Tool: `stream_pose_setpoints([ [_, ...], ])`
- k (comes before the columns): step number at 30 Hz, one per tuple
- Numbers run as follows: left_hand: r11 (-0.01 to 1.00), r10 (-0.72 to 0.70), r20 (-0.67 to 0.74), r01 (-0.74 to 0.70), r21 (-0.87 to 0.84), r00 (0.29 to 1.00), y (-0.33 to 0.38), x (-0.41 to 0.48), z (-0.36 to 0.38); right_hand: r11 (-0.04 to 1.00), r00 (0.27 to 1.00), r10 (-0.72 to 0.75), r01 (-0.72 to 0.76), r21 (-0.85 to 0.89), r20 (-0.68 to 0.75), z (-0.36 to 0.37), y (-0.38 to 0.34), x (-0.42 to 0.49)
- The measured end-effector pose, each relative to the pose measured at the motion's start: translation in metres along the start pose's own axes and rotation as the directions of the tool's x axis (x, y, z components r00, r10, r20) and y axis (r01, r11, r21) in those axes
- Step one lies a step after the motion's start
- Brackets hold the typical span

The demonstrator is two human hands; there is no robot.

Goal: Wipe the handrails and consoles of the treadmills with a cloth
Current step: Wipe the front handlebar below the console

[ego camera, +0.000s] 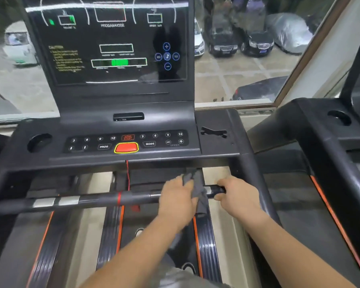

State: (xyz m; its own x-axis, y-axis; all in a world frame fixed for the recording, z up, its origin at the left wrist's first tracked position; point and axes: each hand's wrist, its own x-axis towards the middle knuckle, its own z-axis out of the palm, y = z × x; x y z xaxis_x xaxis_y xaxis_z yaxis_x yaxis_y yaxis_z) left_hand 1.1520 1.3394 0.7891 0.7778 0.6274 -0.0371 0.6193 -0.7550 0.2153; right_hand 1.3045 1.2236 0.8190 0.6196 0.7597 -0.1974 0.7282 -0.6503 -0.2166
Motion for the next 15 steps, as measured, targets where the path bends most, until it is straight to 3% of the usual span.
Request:
stream_pose_setpoints([
  [2,0.993,0.115,0.0,-0.115,-0.005,0.993,0.013,-0.015,0.008,0.999,1.0,-0.001,0.0,-0.034,-0.005,-0.002,-0.001,0.003],
  [4,0.989,0.145,-0.031,-0.145,-0.01,0.989,-0.002,-0.023,0.005,0.998,1.0,-0.017,0.018,-0.058,0.016,-0.005,-0.001,0.005],
  [8,0.997,-0.064,-0.194,0.071,0.031,0.979,-0.073,-0.036,-0.01,0.993,0.995,-0.061,0.069,-0.092,0.082,-0.012,-0.005,0.008],
  [10,0.987,-0.136,-0.186,0.148,0.057,0.973,-0.101,-0.044,-0.013,0.988,0.992,-0.078,0.09,-0.127,0.094,-0.012,-0.006,0.008],
  [15,0.962,-0.268,-0.219,0.247,-0.118,0.938,-0.074,-0.058,-0.002,0.988,0.993,-0.071,0.082,-0.129,0.094,-0.012,-0.008,0.005],
])
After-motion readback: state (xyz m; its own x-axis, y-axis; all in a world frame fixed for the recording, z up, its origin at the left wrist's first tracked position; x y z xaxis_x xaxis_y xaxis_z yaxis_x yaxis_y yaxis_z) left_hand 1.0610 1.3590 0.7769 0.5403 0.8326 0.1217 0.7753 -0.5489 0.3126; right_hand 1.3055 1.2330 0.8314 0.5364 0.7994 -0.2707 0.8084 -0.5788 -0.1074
